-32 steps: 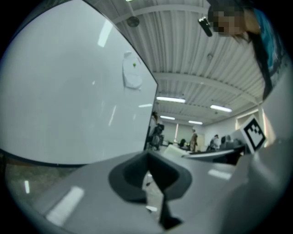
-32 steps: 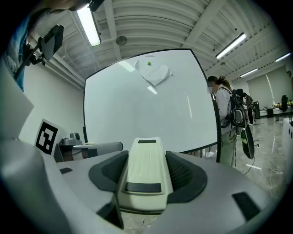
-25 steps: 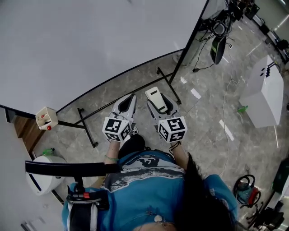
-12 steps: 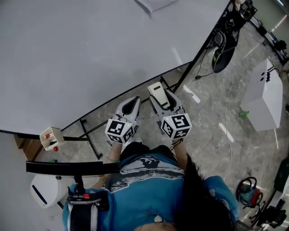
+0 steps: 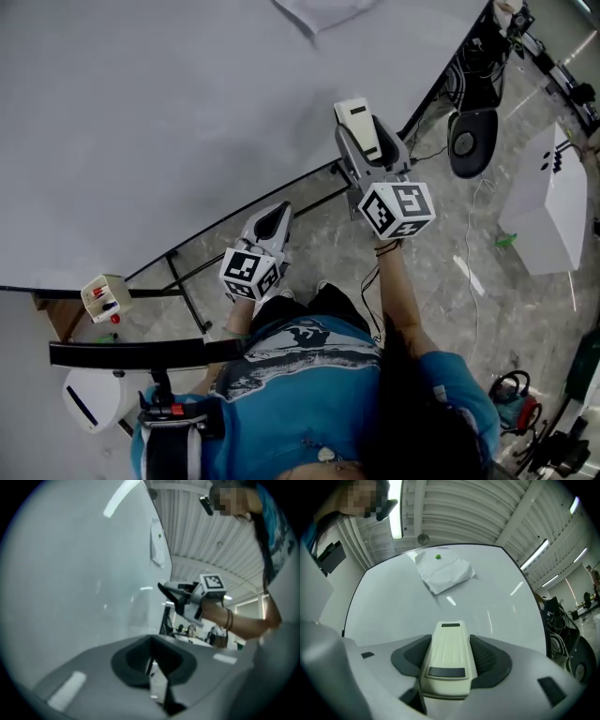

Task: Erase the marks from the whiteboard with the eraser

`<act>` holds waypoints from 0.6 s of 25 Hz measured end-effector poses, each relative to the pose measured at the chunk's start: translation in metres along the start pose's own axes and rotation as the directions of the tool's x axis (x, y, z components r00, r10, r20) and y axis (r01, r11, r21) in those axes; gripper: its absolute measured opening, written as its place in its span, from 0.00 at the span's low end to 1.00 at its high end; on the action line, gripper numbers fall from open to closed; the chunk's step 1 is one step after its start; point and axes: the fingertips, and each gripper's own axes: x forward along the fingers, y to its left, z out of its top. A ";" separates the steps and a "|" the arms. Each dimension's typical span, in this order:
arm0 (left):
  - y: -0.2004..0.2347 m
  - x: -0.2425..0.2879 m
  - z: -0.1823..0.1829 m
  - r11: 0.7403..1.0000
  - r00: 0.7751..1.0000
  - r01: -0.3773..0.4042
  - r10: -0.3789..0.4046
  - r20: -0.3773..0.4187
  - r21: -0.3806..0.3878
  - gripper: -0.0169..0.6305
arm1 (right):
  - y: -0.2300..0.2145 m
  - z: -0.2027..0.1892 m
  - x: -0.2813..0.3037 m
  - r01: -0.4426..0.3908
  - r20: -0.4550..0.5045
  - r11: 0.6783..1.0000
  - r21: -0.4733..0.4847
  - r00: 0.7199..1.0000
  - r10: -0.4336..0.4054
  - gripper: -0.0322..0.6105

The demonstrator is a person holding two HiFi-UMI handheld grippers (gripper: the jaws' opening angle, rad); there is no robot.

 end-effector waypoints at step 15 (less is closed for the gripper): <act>0.010 0.021 0.011 0.988 0.986 -0.157 0.157 0.054 0.006 0.03 | -0.117 0.114 0.063 0.102 0.309 0.995 0.011 0.946 -0.101 0.46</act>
